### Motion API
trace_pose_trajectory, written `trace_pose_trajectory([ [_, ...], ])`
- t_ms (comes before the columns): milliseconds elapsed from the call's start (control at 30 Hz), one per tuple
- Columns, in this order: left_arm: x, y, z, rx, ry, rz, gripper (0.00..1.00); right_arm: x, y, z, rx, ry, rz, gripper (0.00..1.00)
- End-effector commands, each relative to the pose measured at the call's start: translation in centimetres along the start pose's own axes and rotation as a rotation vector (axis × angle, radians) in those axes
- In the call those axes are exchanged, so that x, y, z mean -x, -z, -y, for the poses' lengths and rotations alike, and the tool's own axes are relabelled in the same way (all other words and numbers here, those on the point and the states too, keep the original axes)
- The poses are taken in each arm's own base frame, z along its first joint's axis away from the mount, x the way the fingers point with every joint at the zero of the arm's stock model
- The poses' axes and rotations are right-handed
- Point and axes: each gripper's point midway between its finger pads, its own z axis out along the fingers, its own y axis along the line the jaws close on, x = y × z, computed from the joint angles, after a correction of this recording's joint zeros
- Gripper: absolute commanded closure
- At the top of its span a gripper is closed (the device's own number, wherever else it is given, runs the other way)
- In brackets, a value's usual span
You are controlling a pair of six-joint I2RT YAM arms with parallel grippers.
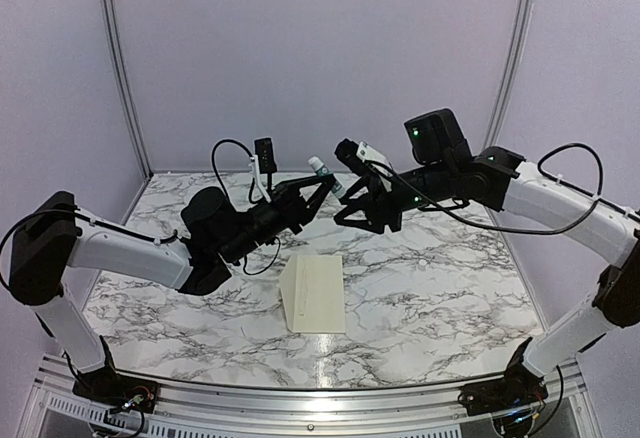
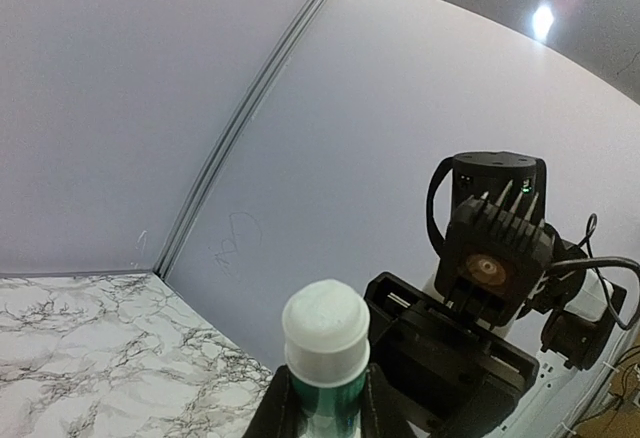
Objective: Place the letter into the envelope and seal it
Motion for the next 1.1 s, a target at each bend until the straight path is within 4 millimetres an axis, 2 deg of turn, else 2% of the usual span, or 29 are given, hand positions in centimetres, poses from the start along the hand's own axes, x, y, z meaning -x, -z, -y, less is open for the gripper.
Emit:
trace_pose_trajectory([
  [0,1.2,0.1,0.3,0.006,0.007,0.034,1.0,1.6,0.9,1.9,-0.149,0.088,-0.022,0.53],
  [300,1.2,0.3,0.2,0.007,0.012,0.032,1.0,3.0,0.5,1.1,-0.115,0.09,0.004,0.54],
  [600,1.1,0.3,0.3,0.003,0.009,0.03,1.0,3.3,0.2,0.7,-0.083,0.061,0.016,0.88],
  [700,0.9,0.3,0.2,0.002,0.008,0.025,1.0,3.7,0.2,0.3,-0.053,0.035,0.035,0.93],
  [800,0.6,0.4,0.4,-0.011,0.0,0.013,1.0,4.4,1.0,-0.3,0.084,-0.036,0.086,0.94],
  [967,0.4,0.4,0.7,-0.032,-0.008,0.007,1.0,5.6,3.6,-2.4,0.508,-0.237,0.22,0.94],
  [1067,0.5,0.4,0.8,-0.035,-0.008,0.008,1.0,5.4,4.5,-2.5,0.624,-0.321,0.251,0.93],
])
